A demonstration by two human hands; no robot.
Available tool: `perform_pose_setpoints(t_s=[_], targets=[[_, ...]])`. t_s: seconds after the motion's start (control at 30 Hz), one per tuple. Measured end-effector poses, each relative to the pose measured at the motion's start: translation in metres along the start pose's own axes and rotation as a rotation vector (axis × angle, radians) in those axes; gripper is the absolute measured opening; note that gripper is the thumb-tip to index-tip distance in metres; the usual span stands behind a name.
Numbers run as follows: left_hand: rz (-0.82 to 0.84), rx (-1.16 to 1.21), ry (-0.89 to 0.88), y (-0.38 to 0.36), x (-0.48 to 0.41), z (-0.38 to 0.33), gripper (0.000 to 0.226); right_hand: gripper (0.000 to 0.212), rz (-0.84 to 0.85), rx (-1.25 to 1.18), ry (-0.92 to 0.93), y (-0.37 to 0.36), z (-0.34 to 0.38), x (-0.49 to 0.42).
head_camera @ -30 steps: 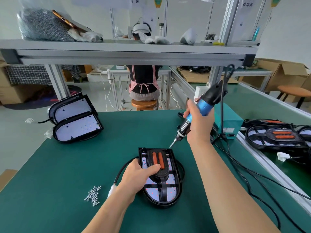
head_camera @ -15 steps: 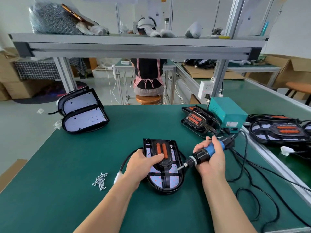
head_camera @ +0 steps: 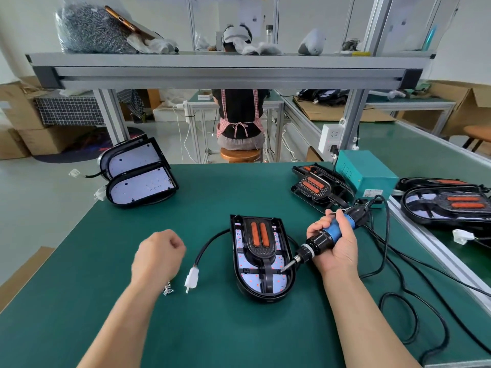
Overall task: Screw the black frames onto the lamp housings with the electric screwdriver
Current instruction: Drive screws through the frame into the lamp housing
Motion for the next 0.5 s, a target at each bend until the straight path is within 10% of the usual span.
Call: perform_pose_setpoints(t_s=[0.5], targets=[[0.181, -0.255, 0.012, 0.003, -0.001, 0.013, 0.018, 0.013, 0.012, -0.008, 0.005, 0.001, 0.001, 0.0]])
Point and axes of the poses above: each hand's wrist, its own x-axis away from the middle knuckle, its own y-axis out of the back of the hand, z = x × y, the point moved 4 cm from there along -x, towards the middle knuckle, and after that the axes turned 3 degrees about x, right-handed, at the moved point
